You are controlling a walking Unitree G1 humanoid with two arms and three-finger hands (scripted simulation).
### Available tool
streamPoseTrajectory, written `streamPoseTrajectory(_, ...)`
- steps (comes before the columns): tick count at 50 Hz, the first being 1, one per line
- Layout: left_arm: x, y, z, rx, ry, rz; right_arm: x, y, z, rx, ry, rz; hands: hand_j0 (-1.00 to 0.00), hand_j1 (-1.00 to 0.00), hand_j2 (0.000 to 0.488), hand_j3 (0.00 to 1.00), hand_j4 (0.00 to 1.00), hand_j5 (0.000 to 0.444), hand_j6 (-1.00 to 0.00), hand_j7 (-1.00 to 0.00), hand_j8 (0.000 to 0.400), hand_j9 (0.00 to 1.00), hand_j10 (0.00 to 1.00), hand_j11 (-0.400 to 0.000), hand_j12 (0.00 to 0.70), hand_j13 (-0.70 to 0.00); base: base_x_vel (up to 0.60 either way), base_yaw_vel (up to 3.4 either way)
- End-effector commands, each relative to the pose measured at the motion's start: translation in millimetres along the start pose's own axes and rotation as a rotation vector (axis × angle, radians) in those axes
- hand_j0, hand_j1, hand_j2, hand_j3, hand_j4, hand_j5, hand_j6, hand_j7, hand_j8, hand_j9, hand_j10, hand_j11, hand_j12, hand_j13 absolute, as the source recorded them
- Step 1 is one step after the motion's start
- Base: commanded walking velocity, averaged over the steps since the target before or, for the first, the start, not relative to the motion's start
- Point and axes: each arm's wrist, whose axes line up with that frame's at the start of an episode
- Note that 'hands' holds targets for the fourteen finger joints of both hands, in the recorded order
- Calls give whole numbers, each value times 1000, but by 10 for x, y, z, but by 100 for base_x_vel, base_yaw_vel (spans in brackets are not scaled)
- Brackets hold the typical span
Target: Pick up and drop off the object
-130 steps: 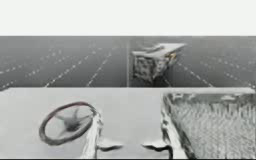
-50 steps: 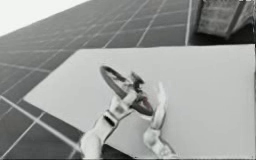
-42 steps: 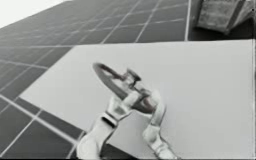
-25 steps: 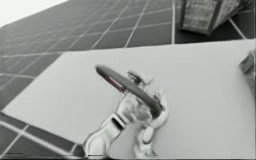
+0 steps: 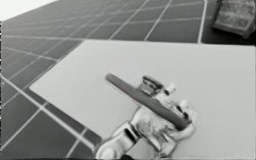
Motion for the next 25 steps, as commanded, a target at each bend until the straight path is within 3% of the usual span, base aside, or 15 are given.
streamPoseTrajectory(1,-502,525,-395,-54,134,396,1859,66,685,-609,546,-423,0,0,0,1000,1000,0,0,0,0,1000,1000,-400,0,-700,16,285)
streamPoseTrajectory(25,-502,525,-395,-54,134,396,1859,66,685,-609,546,-423,0,0,0,1000,1000,0,0,0,0,1000,1000,-400,0,-700,19,215)
